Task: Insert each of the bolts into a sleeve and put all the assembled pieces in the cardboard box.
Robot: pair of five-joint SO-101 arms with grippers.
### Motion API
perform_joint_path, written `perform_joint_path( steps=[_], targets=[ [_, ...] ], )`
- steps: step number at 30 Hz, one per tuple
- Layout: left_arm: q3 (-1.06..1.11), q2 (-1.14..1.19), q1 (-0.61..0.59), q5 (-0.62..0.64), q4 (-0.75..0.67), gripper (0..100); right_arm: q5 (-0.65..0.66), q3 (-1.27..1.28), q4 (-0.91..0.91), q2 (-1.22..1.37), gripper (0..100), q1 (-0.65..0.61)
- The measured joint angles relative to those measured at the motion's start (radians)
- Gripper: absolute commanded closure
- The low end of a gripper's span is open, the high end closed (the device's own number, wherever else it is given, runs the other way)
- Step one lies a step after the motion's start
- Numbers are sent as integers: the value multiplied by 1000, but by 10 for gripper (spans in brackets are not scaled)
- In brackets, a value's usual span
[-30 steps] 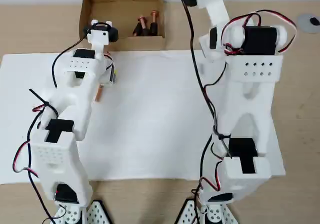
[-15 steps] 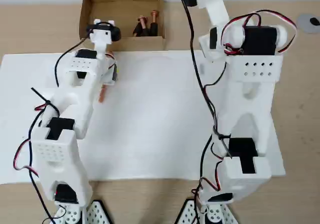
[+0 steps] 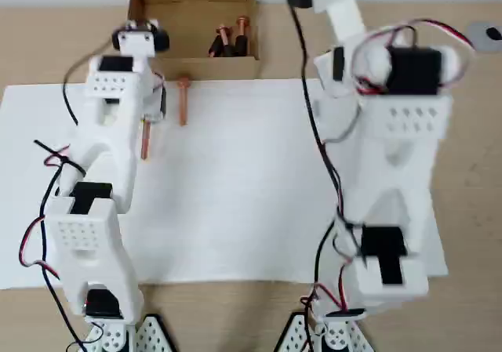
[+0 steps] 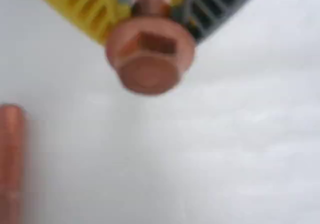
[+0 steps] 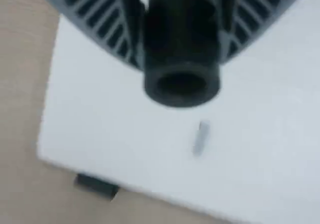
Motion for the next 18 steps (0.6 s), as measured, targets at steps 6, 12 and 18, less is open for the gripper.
perform_joint_path(
  steps=[6, 12, 18],
  targets=[
    [-361, -206, 57, 52, 273, 990, -64, 44, 0, -324, 988, -40],
    [-377, -539, 132, 132, 327, 990, -71, 425, 0, -793, 987, -299],
    [-60, -933, 140, 152, 328, 990, -69, 1069, -89, -1292, 988, -459]
  ],
)
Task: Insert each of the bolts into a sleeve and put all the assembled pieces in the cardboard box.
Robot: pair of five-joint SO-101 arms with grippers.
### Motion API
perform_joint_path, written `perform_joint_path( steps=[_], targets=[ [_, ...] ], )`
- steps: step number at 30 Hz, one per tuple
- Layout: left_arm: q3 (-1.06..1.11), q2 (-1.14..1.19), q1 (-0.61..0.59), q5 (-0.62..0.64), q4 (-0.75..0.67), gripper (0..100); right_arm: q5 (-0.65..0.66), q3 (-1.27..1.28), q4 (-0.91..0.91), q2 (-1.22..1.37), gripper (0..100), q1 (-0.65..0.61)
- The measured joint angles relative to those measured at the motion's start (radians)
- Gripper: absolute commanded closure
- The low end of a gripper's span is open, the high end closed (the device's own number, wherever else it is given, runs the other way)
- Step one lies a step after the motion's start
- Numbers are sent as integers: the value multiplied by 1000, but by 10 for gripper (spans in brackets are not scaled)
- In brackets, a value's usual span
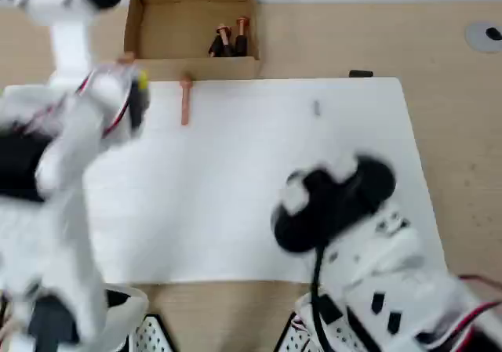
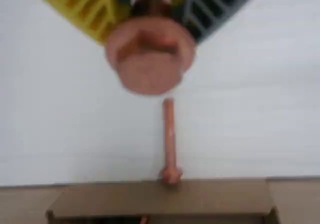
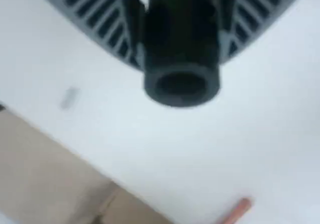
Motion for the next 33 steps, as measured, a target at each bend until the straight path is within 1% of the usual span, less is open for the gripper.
perform_joint_path(
  steps=[2, 5, 8, 11, 13, 15, 19, 22, 26, 29, 33],
  targets=[
    [132, -140, -2, 14, -5, 990, 0, 192, -112, -132, 988, -5],
    [319, -365, -2, 38, -84, 990, 0, 446, -310, -270, 988, -11],
    [517, -637, -2, 46, -233, 993, 0, 667, -497, -305, 988, -9],
    [787, -881, -2, 46, -428, 994, 0, 841, -672, -307, 988, -23],
    [985, -1014, -2, 46, -554, 994, 0, 907, -753, -305, 988, -69],
    [1166, -1123, -2, 46, -664, 994, 0, 941, -787, -305, 988, -138],
    [1430, -1234, -2, 48, -853, 994, 0, 1005, -818, -307, 988, -295],
    [1505, -1249, -2, 48, -950, 994, 0, 1065, -893, -307, 988, -358],
    [1513, -1252, -2, 60, -1005, 994, 0, 1168, -1105, -307, 988, -390],
    [1513, -1250, -2, 104, -1002, 994, 0, 1250, -1304, -307, 988, -390],
    [1473, -1250, -2, 181, -913, 994, 0, 1361, -1531, -307, 988, -390]
  ],
)
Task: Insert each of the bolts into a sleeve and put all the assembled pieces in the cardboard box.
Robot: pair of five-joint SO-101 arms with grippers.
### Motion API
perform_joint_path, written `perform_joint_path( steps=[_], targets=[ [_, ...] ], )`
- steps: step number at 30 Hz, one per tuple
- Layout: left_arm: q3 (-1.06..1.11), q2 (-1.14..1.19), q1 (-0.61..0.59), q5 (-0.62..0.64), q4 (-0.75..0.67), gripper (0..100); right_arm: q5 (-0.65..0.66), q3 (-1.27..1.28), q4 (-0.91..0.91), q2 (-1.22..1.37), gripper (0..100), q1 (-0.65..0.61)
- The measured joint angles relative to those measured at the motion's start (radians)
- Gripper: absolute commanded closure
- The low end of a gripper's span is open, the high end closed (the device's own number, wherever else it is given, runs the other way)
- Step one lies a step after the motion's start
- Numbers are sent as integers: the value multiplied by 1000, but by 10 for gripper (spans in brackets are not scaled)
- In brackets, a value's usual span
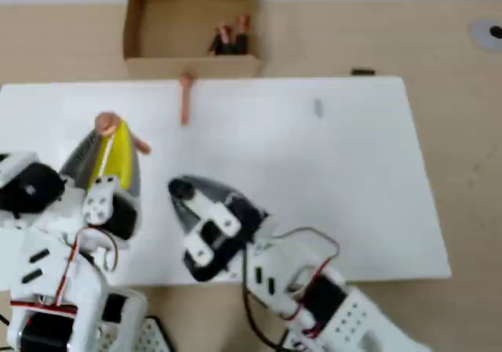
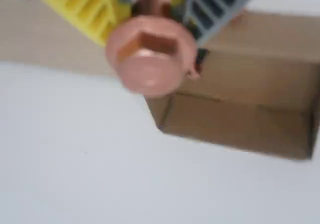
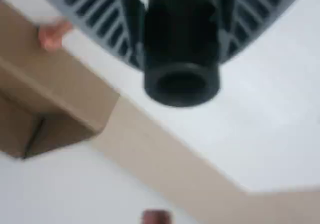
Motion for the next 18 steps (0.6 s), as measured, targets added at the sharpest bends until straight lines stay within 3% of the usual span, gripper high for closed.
perform_joint_path(
  steps=[4, 8, 13, 18],
  targets=[
    [-71, -5, 18, 46, 57, 994, -86, 57, -173, 2, 988, 0],
    [-135, -5, 146, 49, 63, 995, -216, 60, -213, 5, 988, 0],
    [-161, -6, 330, 49, 63, 995, -250, 60, -221, 6, 988, 0],
    [-161, -6, 359, -14, 112, 995, -250, 60, -221, 6, 988, 0]
  ],
)
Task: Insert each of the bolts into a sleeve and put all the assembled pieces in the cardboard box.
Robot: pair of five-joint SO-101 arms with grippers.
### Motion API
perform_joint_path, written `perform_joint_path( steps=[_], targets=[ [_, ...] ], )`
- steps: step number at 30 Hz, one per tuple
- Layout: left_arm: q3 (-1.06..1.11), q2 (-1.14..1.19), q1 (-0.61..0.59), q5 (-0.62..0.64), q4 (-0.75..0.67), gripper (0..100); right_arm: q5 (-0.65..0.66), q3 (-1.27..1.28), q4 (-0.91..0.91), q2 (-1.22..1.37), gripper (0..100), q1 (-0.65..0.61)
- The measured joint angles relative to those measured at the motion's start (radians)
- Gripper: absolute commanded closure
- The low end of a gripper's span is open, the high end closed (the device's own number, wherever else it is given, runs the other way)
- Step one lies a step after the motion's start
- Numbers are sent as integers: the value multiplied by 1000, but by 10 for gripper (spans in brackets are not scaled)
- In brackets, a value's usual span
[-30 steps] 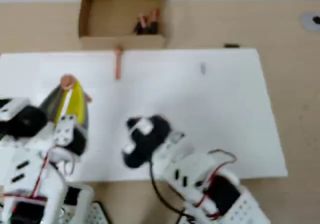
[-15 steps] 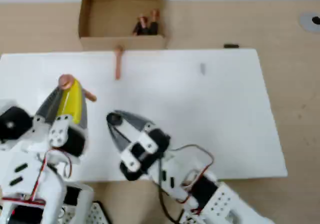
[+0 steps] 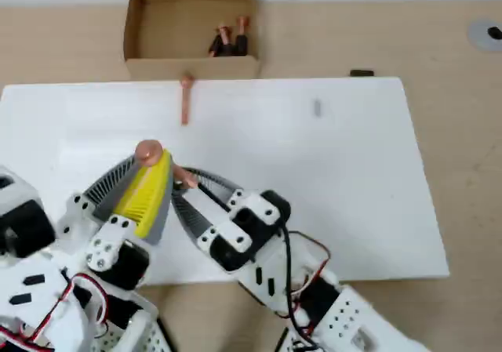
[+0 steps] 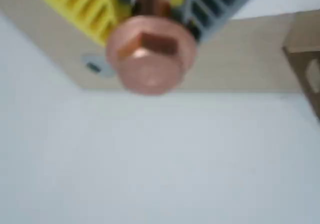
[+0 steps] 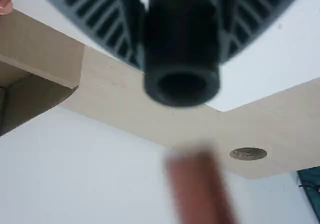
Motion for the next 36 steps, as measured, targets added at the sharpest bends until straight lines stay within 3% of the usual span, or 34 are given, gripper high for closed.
perform_joint_path(
  steps=[14, 36],
  targets=[
    [-64, 0, -41, -242, 58, 995, 0, 0, 11, 2, 989, 0],
    [46, 2, -41, -253, 58, 994, 0, 2, 38, 2, 989, 0]
  ],
)
